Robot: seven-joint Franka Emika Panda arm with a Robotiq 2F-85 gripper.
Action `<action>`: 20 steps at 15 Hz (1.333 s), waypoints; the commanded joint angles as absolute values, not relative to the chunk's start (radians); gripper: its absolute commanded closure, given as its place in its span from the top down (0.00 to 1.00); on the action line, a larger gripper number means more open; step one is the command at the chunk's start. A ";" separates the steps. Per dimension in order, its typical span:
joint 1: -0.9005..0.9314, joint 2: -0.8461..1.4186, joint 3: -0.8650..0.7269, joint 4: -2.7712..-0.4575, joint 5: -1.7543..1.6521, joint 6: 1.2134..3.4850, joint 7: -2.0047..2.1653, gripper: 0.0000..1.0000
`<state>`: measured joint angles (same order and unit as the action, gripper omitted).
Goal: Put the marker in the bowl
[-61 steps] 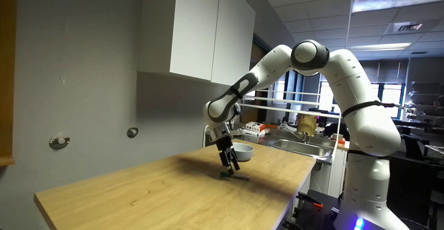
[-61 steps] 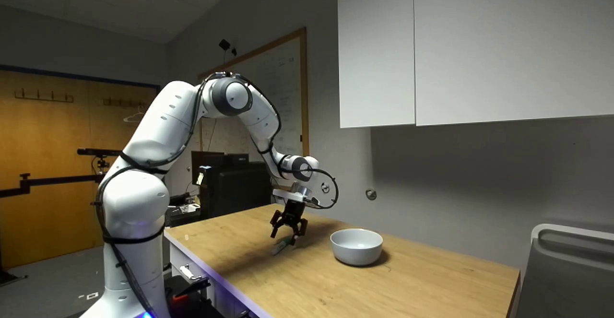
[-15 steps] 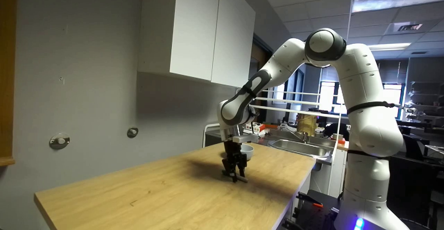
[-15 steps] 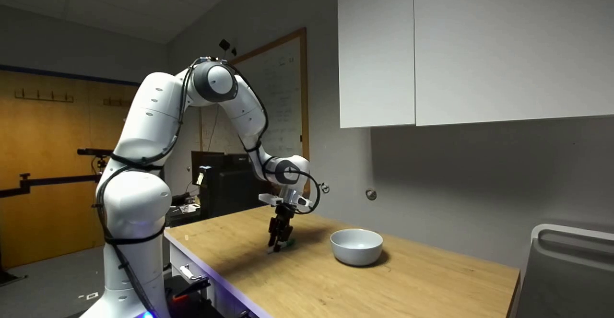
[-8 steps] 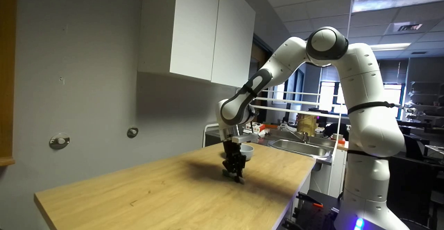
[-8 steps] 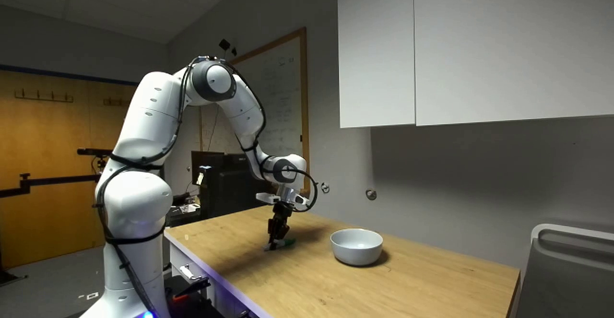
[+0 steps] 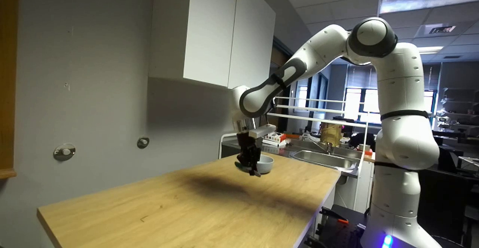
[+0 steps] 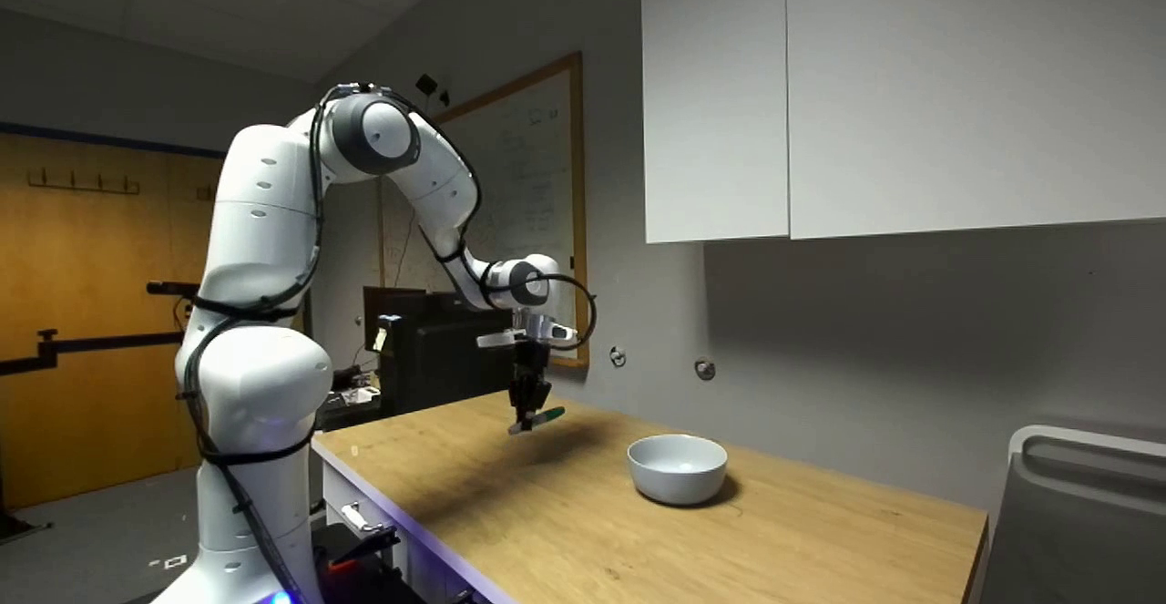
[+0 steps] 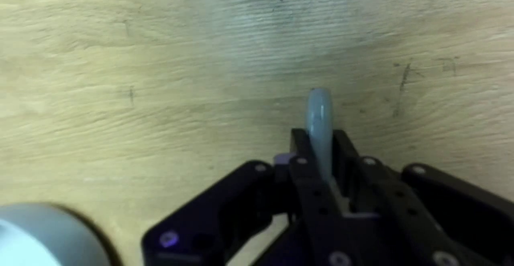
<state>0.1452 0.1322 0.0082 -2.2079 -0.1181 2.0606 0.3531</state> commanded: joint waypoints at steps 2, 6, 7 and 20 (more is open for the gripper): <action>0.109 -0.032 0.016 -2.197 -0.233 1.999 0.285 0.13; 0.036 -0.094 -0.014 -2.179 -0.257 2.002 0.161 0.13; 0.014 -0.095 -0.027 -2.171 -0.247 2.007 0.125 0.13; -0.130 0.209 -0.122 -1.891 -0.182 2.000 -0.343 0.13</action>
